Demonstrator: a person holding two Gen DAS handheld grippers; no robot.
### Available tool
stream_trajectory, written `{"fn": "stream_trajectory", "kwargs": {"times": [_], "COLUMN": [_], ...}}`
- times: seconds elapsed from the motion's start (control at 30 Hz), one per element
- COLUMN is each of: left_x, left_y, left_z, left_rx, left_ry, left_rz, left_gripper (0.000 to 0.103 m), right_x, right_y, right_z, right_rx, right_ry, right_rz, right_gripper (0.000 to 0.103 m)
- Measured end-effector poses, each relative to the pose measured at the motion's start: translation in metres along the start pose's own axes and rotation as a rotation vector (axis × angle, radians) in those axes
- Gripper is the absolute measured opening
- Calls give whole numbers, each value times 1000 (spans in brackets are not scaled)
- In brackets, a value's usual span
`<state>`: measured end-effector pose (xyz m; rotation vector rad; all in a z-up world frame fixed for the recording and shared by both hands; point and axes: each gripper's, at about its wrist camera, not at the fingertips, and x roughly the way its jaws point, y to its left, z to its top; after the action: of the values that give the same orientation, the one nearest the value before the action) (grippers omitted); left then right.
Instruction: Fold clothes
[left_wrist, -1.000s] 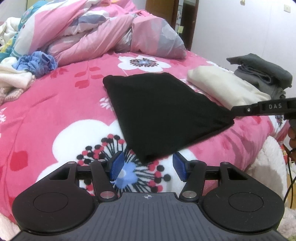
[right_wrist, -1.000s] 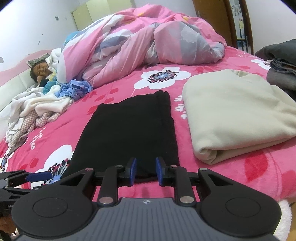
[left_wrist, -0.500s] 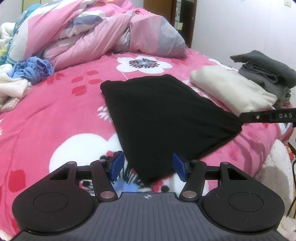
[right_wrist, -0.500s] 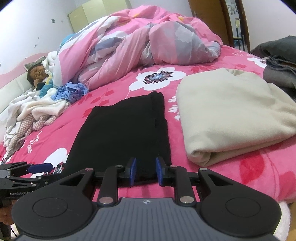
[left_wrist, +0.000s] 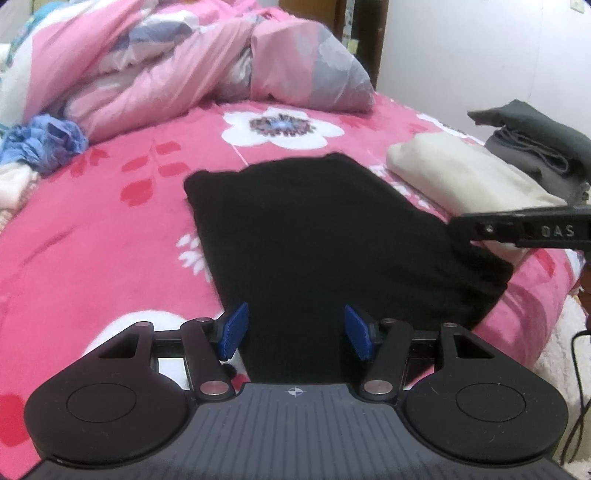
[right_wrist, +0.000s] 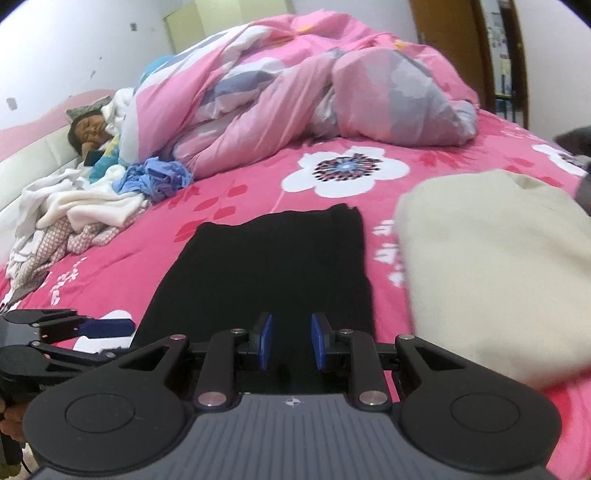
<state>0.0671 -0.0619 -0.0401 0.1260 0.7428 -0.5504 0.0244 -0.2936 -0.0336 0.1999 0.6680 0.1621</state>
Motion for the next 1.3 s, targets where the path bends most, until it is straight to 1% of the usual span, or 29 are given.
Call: {"fn": "stream_trajectory", "kwargs": {"times": [0.07, 0.17, 0.23, 0.3, 0.33, 0.37, 0.43, 0.47, 0.57, 0.63, 0.7, 0.77, 0.83, 0.9, 0.97, 1.07, 1.17, 1.23, 1.3], "left_x": [5, 5, 5, 4, 4, 3, 3, 3, 3, 2, 1, 1, 1, 0, 0, 0, -1, -1, -2], "left_y": [1, 5, 10, 15, 16, 18, 20, 21, 26, 29, 32, 35, 38, 40, 43, 47, 56, 64, 71], "left_z": [-4, -11, -12, -14, -14, -14, -14, -14, -16, -18, -20, -22, -23, -24, -25, -24, -20, -15, -10], "left_rx": [2, -9, -25, -41, -47, -52, -62, -67, -85, -93, -98, -102, -113, -122, -133, -159, -205, -254, -297], "left_ry": [8, -13, -22, -28, -31, -32, -36, -37, -43, -49, -56, -61, -66, -69, -71, -67, -56, -47, -38], "left_rz": [-9, -30, -48, -64, -71, -78, -91, -96, -114, -128, -143, -156, -168, -177, -183, -187, -187, -176, -159], "left_gripper": [58, 59, 59, 59, 59, 59, 59, 59, 59, 59, 59, 59, 59, 59, 59, 59, 59, 59, 59], "right_x": [11, 26, 23, 17, 14, 13, 17, 24, 59, 92, 128, 158, 174, 168, 147, 110, 87, 75, 68], "right_y": [3, -1, -4, -6, -7, -9, -7, -3, 7, 7, 4, -8, -21, -32, -34, -32, -31, -31, -27], "right_z": [3, -8, -12, -2, 5, 13, 35, 47, 77, 94, 104, 111, 119, 126, 131, 130, 128, 126, 122], "right_rx": [-15, -51, -59, -42, -24, -3, -1, -24, -95, -91, -82, -60, -31, 36, 58, 50, 54, 64, 79], "right_ry": [16, 108, 134, 157, 162, 147, 103, 79, 36, 54, 99, 143, 138, 103, 41, -11, -5, 3, 16], "right_rz": [12, -14, -7, -2, 7, 32, 67, 60, 18, 0, -33, -106, -191, -233, -203, -168, -111, -80, -28], "right_gripper": [24, 21, 21, 22, 22, 23, 23, 23, 23, 23, 22, 22, 21, 23, 23, 23, 25, 28, 30]}}
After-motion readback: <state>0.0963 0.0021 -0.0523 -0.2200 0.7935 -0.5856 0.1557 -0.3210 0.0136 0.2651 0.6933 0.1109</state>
